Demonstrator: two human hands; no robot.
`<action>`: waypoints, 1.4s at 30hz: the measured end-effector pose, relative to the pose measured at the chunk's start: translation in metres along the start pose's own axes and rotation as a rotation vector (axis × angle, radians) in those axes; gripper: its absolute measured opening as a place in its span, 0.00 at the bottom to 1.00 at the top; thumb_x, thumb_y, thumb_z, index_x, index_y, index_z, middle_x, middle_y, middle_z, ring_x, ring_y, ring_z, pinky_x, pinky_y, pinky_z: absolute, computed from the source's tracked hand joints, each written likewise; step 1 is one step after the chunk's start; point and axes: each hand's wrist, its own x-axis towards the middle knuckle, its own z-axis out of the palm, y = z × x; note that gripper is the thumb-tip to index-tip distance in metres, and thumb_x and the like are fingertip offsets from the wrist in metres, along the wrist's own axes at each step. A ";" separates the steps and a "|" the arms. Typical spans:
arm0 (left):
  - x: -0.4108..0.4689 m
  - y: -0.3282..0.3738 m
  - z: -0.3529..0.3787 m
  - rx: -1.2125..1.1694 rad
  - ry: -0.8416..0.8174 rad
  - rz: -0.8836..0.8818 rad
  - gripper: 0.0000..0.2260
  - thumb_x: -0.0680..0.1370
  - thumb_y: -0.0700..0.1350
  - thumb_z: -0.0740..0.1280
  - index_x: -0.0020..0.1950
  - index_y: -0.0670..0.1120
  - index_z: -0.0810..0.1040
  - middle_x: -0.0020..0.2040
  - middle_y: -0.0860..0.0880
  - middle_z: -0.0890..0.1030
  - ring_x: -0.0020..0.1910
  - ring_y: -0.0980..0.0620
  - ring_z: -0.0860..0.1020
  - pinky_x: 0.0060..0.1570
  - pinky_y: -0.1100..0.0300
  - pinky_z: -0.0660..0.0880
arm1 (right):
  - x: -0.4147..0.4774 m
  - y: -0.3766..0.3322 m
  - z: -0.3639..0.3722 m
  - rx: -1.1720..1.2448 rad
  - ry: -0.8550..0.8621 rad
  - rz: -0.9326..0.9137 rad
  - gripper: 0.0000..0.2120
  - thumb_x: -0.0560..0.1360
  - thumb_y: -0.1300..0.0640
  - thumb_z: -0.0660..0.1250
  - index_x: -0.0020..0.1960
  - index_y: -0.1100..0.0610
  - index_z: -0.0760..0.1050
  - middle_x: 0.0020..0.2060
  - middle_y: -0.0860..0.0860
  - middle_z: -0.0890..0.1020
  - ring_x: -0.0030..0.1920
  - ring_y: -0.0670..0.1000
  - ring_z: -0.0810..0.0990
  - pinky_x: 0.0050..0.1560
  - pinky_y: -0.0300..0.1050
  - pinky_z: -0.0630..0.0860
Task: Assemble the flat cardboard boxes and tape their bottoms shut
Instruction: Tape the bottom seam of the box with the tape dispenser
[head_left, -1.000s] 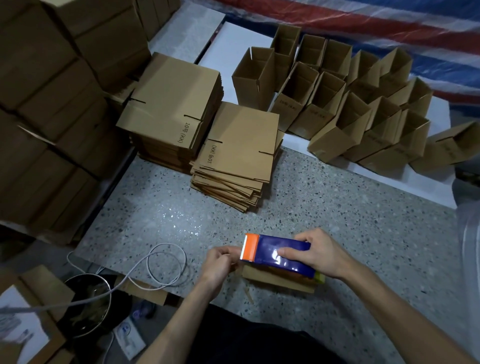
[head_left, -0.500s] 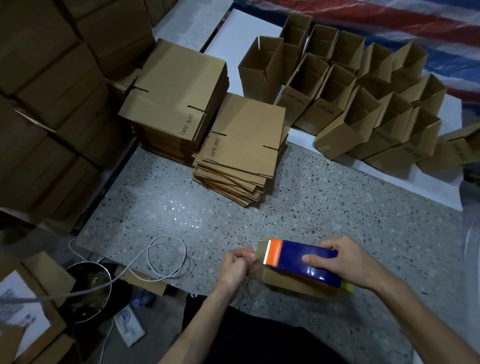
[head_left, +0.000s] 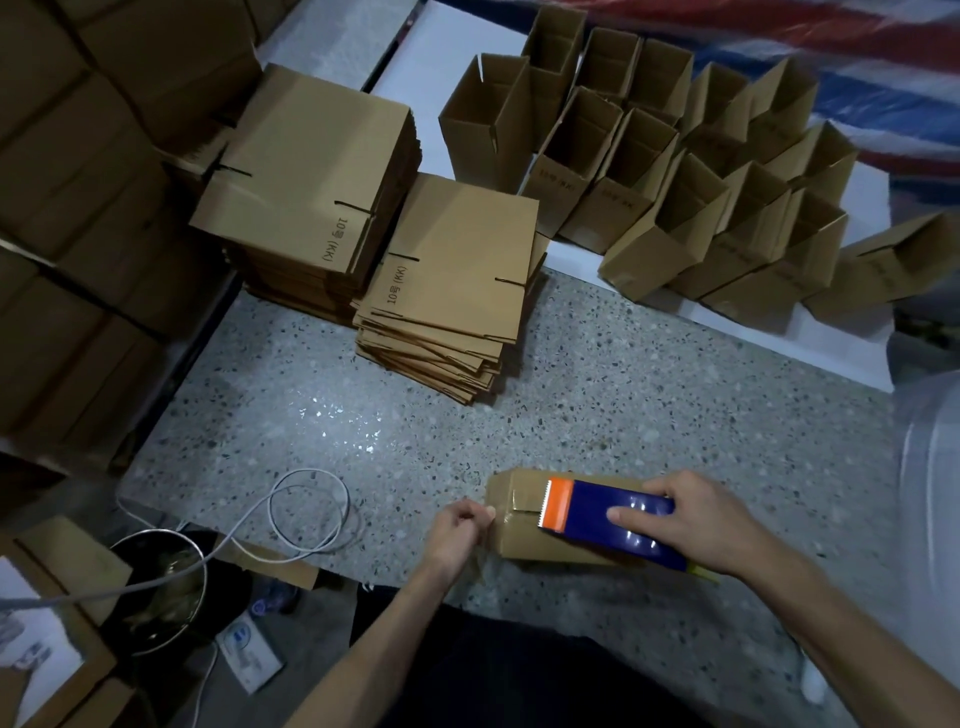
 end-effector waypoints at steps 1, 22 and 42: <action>0.000 0.000 0.001 0.080 -0.008 0.040 0.08 0.81 0.43 0.67 0.42 0.44 0.76 0.43 0.46 0.80 0.45 0.49 0.77 0.50 0.55 0.76 | 0.000 -0.001 0.000 -0.007 0.005 0.000 0.19 0.71 0.33 0.70 0.36 0.48 0.81 0.27 0.36 0.78 0.31 0.38 0.77 0.33 0.42 0.69; -0.019 0.051 0.000 0.281 -0.277 0.071 0.11 0.79 0.59 0.66 0.44 0.53 0.74 0.42 0.57 0.81 0.42 0.63 0.78 0.39 0.70 0.71 | 0.011 -0.005 -0.001 0.035 -0.020 0.054 0.21 0.70 0.32 0.70 0.36 0.49 0.80 0.31 0.46 0.82 0.34 0.44 0.81 0.36 0.41 0.73; -0.025 0.053 0.011 0.121 -0.299 0.204 0.17 0.79 0.44 0.70 0.68 0.54 0.74 0.65 0.47 0.78 0.53 0.50 0.83 0.41 0.61 0.80 | 0.010 0.026 -0.013 0.111 -0.062 -0.021 0.24 0.68 0.30 0.71 0.35 0.52 0.81 0.26 0.44 0.79 0.28 0.44 0.76 0.33 0.42 0.68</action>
